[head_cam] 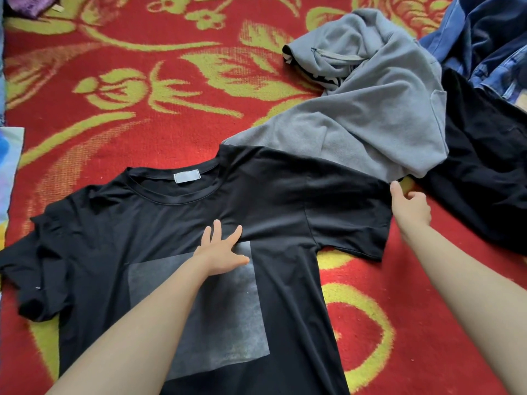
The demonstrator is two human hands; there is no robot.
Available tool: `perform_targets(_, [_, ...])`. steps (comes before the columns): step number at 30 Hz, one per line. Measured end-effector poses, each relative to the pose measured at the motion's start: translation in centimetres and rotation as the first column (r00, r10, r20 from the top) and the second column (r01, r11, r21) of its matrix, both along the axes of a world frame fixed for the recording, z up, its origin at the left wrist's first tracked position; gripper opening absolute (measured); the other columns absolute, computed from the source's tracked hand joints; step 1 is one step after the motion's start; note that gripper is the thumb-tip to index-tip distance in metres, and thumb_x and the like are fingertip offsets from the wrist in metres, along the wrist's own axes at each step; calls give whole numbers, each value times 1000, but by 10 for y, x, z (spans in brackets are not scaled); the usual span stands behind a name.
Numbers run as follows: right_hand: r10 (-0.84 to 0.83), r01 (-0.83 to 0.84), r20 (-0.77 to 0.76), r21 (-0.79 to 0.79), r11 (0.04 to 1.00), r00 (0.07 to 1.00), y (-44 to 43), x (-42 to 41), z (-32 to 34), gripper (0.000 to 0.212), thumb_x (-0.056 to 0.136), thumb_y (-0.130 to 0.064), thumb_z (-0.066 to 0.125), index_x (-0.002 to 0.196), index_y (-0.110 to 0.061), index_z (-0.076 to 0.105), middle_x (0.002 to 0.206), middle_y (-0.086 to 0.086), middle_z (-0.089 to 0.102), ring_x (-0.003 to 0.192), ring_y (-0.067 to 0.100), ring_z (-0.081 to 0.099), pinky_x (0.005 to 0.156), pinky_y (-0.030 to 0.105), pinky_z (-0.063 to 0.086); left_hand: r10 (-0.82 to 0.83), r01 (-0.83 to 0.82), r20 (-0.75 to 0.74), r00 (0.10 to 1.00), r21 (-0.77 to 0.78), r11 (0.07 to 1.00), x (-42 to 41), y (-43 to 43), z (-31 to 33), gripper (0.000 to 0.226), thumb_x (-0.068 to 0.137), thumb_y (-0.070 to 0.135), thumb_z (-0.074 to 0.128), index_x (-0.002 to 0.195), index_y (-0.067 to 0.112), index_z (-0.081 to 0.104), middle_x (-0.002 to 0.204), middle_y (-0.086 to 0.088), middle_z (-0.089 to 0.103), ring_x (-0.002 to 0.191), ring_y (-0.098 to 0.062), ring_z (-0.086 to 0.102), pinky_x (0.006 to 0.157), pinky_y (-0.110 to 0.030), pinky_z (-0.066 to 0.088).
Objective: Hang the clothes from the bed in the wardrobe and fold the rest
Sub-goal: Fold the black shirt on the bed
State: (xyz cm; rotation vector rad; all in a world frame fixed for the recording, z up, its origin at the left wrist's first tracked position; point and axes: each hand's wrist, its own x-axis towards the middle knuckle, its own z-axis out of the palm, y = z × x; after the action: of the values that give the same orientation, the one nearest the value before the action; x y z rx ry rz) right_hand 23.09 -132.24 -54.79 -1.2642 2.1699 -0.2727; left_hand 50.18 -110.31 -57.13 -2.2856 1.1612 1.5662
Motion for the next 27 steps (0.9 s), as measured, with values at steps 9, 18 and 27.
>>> perform_targets(9, [141,-109,-177,181,977,974,46,-2,-23,59,78,-37,73,125,-7,52,132,22,45,125,37,37,99,39,35,-40,41,54,998,-4,999,-3,1,-2,79,90,42,50,147,40,-5,153,-7,-29,141,-29,-23,115,-44,7])
perform_targets(18, [-105,86,80,214,973,991,61,-8,-27,56,73,-35,79,106,3,55,108,17,61,98,33,56,80,36,44,-28,28,51,998,-4,1000,-3,0,0,79,89,40,50,148,40,-3,153,-7,-28,142,-28,-23,115,-44,6])
perform_targets(27, [95,-4,527,-172,985,844,68,18,23,13,77,-1,69,87,-8,63,85,6,63,71,12,55,66,24,46,61,-60,30,998,-7,998,-1,-1,-3,73,88,45,50,148,41,8,156,-6,-21,143,-27,-18,115,-43,5])
